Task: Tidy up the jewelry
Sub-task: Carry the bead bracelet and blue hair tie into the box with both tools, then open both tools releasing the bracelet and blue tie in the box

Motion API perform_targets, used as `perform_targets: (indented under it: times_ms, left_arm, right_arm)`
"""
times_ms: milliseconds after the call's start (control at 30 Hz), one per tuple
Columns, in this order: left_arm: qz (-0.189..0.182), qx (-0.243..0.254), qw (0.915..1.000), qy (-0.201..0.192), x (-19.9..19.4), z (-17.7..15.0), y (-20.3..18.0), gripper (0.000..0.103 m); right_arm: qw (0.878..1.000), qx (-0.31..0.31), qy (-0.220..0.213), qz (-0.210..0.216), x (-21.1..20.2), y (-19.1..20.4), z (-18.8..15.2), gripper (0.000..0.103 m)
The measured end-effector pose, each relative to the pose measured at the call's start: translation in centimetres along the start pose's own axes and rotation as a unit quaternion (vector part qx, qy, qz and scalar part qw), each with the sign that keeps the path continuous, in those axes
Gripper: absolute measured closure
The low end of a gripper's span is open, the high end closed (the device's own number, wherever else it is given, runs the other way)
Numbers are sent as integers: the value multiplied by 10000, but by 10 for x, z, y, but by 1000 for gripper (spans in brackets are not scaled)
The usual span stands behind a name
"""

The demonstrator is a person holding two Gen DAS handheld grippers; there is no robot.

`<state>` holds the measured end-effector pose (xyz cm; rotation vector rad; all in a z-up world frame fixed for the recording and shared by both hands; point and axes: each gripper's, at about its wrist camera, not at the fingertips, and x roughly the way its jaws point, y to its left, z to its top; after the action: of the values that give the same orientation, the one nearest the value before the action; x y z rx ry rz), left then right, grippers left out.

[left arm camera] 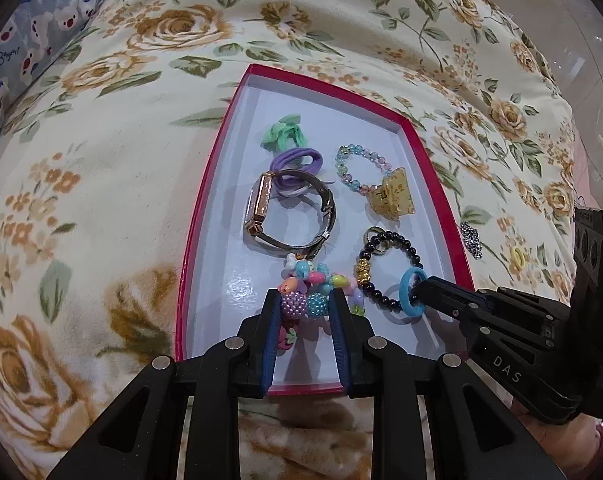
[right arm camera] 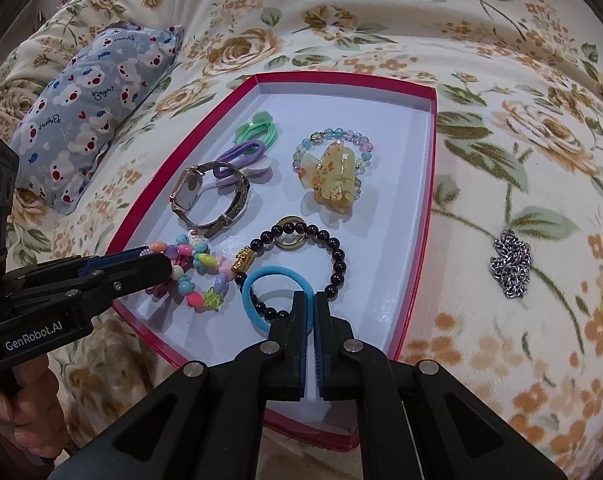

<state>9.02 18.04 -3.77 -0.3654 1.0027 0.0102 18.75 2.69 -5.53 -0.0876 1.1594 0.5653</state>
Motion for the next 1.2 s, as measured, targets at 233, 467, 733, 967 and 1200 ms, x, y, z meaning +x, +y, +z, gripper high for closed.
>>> perform_targets:
  times_ms: [233, 467, 733, 967, 1200]
  left_arm:
    - [6, -26, 10000, 29, 2, 0, 3, 80]
    - [8, -51, 10000, 42, 2, 0, 3, 80]
    - [61, -39, 10000, 48, 1, -1, 1, 80]
    - [99, -54, 9999, 35, -1, -1, 0, 80]
    - [135, -56, 9999, 46, -3, -3, 0, 76]
  right_arm:
    - [9999, 71, -9, 81, 0, -1, -1, 96]
    - [9995, 201, -113, 200, -6, -4, -1, 95]
    - [9990, 319, -165, 274, -9, -7, -2, 84]
    - [9983, 386, -279, 331, -18, -10, -3, 84]
    - [9965, 553, -481, 402, -30, -15, -7, 73]
